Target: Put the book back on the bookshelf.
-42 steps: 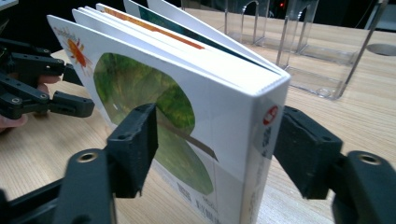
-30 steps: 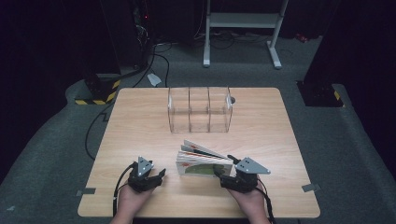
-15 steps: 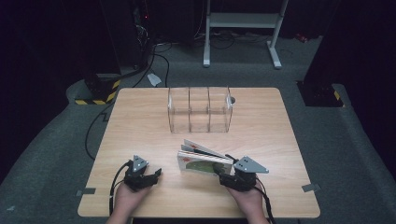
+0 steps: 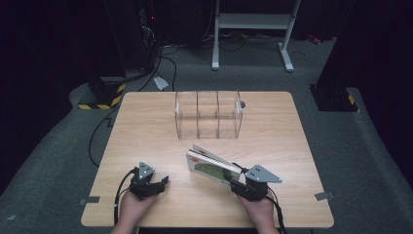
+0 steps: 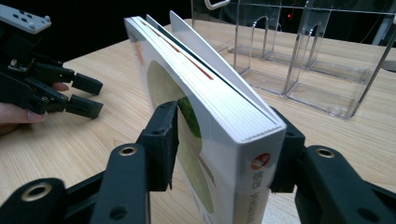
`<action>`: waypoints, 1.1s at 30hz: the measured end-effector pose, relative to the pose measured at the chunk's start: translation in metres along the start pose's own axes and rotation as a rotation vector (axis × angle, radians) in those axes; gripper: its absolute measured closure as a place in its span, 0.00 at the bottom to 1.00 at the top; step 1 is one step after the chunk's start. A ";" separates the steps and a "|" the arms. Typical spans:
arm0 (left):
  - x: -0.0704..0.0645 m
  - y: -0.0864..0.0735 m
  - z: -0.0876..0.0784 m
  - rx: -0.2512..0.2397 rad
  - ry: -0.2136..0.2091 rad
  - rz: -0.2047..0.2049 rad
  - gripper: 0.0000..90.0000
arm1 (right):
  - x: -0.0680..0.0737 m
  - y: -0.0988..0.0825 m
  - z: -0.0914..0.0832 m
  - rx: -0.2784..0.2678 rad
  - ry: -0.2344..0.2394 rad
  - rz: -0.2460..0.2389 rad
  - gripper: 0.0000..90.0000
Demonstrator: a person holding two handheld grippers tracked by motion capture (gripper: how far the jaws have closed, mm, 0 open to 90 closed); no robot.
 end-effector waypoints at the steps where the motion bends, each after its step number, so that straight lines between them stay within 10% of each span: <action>1: 0.000 0.000 0.000 0.002 0.000 0.001 0.34 | 0.000 0.000 0.000 -0.004 0.001 0.002 0.60; 12: -0.001 0.001 0.001 -0.001 0.007 -0.005 0.34 | 0.010 -0.001 -0.003 -0.007 0.022 -0.024 0.79; 33: 0.003 0.014 0.014 -0.005 0.019 0.025 0.36 | -0.011 -0.008 -0.036 0.006 -0.176 0.039 0.83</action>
Point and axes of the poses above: each handheld gripper's, and its own axes: z roughly forward along the jaws, y roughly out of its top, x roughly to its left, the point moved 2 cm from there along z, roughly forward along the jaws, and after that the axes turned 3 degrees about -z, right-handed, at the moved point
